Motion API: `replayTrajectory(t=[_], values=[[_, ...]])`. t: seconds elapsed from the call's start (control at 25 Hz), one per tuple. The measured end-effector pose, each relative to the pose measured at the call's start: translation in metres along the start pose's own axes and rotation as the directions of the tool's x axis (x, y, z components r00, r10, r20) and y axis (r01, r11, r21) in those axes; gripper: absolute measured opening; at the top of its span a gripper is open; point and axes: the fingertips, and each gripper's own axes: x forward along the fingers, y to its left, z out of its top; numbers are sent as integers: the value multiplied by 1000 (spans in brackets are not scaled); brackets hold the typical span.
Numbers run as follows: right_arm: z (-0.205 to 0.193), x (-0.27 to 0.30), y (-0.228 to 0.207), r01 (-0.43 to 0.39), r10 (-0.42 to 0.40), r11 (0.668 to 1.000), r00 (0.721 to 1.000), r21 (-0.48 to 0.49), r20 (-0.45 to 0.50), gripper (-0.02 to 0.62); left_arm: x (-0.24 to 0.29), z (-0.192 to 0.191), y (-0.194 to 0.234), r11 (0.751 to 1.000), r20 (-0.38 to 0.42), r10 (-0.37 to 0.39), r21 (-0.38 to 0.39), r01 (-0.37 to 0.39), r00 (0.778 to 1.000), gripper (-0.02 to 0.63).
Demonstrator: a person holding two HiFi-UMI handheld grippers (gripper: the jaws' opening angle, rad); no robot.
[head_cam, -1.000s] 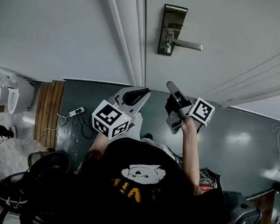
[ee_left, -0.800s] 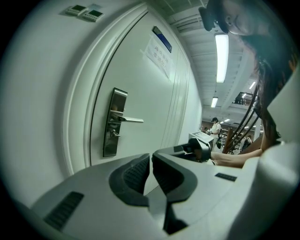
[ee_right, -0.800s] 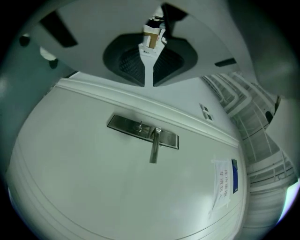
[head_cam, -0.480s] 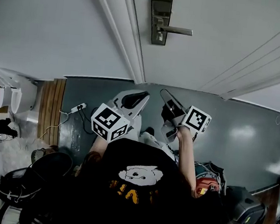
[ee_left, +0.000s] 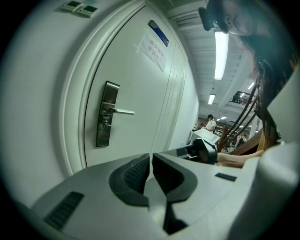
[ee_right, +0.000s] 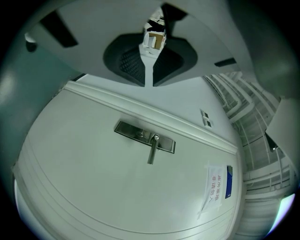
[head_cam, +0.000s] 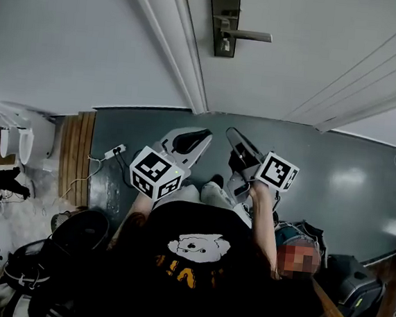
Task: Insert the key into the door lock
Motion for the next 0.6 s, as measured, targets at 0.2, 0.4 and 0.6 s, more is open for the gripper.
replayTrajectory(t=[0.2, 0.4, 0.6], values=[[-15, -2, 6, 11, -11, 1000, 1000, -17, 12, 38, -18, -9, 0, 1000, -1, -9, -6, 9, 1000, 25], [-46, -7, 19, 30, -30, 999, 999, -10, 21, 38, -53, -21, -4, 1000, 6, -12, -3, 12, 1000, 25], [-78, -5, 38, 69, -66, 997, 996, -45, 58, 34, -93, -26, -1, 1000, 28, -8, 4, 8, 1000, 25]])
